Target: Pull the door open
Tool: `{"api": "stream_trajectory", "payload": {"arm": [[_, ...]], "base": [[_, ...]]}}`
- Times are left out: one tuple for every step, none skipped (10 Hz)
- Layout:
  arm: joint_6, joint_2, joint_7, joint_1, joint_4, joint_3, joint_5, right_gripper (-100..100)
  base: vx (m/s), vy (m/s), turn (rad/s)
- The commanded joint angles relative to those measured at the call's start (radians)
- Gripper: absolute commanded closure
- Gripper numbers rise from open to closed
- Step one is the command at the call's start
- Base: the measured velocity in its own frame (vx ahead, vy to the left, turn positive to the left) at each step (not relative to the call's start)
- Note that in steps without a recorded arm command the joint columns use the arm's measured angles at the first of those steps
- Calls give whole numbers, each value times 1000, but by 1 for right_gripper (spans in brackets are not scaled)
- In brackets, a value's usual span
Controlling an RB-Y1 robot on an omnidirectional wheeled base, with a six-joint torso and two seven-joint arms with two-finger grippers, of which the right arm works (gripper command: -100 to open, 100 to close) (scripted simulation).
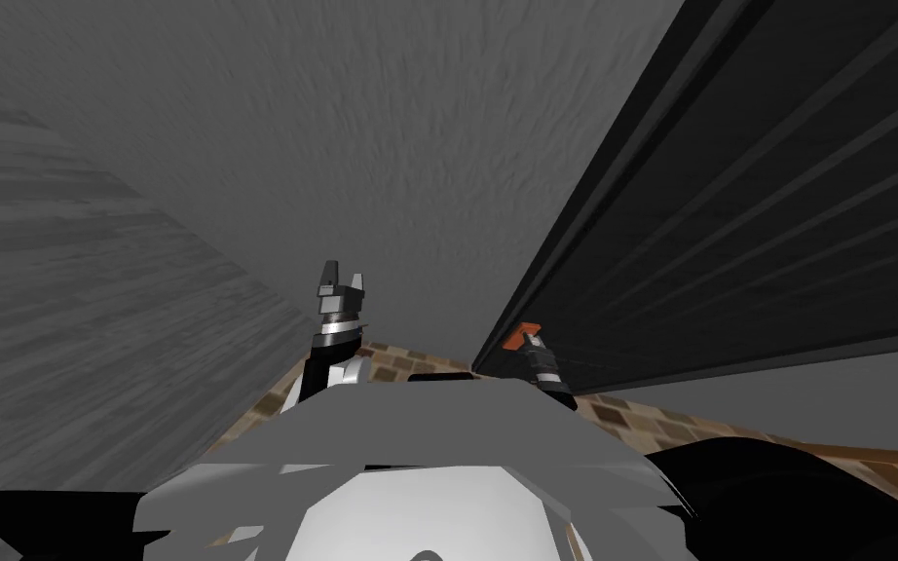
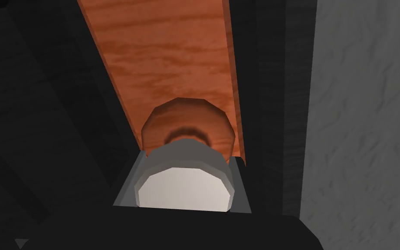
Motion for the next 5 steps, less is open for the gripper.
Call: {"api": "stream_trajectory", "payload": {"arm": [[-3, -6, -33, -14, 6, 12, -36, 100], [-2, -12, -57, -23, 11, 20, -63, 100], [0, -18, -81, -32, 17, 28, -91, 100], [2, -25, -106, -41, 23, 36, -118, 100], [4, -31, -130, -50, 29, 44, -146, 100]], "base": [[-79, -15, 55], [-80, -11, 48], [-88, -17, 86], [-98, -22, 75], [-89, -30, 60]]}}
